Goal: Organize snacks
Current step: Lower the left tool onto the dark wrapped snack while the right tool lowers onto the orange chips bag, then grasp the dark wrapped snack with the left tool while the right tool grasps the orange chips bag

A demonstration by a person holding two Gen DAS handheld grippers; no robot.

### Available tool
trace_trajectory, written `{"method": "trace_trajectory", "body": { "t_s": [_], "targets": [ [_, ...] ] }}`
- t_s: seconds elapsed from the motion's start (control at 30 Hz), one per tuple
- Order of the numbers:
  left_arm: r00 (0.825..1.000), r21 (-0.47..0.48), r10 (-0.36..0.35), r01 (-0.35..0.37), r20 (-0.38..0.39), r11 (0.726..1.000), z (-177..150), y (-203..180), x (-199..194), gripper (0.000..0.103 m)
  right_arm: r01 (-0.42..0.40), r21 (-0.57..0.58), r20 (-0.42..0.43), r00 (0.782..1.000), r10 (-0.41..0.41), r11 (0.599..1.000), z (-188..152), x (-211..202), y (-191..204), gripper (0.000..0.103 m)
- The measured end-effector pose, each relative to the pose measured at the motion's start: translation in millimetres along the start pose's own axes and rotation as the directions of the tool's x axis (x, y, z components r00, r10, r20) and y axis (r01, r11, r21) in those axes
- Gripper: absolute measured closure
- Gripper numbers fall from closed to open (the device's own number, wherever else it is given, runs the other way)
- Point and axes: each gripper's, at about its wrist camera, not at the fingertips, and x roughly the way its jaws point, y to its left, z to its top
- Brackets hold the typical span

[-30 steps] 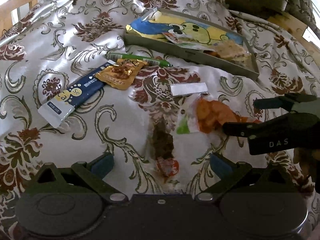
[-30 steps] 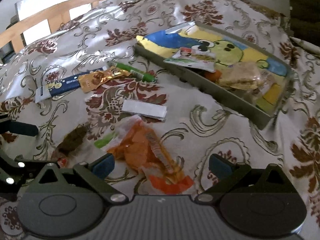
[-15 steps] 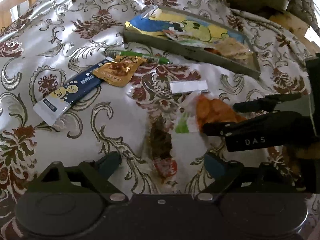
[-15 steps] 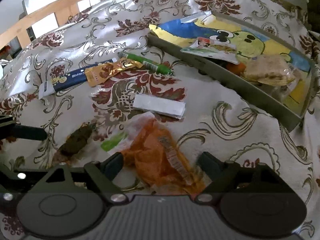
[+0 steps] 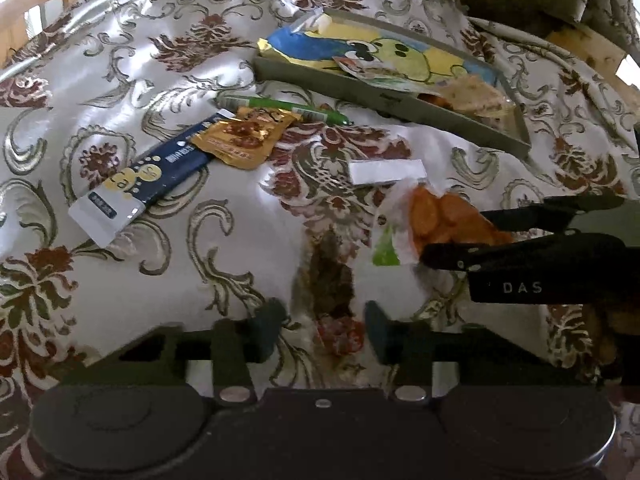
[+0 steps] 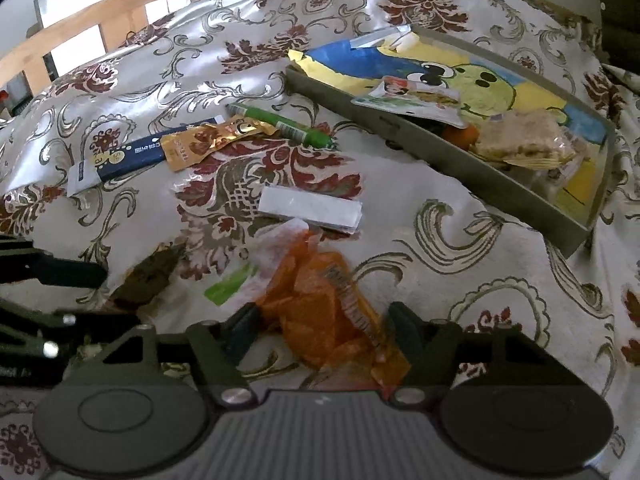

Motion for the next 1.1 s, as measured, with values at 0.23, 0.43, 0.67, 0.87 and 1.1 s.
{"method": "trace_trajectory", "body": {
  "t_s": [0.23,0.43,0.67,0.87,1.1],
  "targets": [
    [0.999,-0.033,-0.035,0.034,-0.014,0.999,-1,3,4,0.067,0.008,-0.008,0.011,1.0,-0.008,1.0,1,-5,2,0.04],
    [0.999,-0.049,-0.044,0.043,-0.028,0.998,-1,2,9,0.065,-0.018,0.009,0.023,1.0,0.018,1.0,0,-1,-2,0.037],
    [0.999,-0.048,-0.05,0.05,0.006,0.998,-1,3,3,0.08,-0.008,0.017,-0.003,1.0,0.008,1.0,1,1,1,0.041],
    [0.999,-0.039,-0.053,0.053,0.006,0.998,-2,2,5,0.08,-0.004,0.094,-0.034,0.999,0.007,0.996,-2,-5,2,0.044],
    [0.994,0.017,-0.085,0.084,0.075,0.996,-4,-8,-9,0.09,-0.009,0.129,-0.023,1.0,0.012,0.992,-8,-20,3,0.045]
  ]
}}
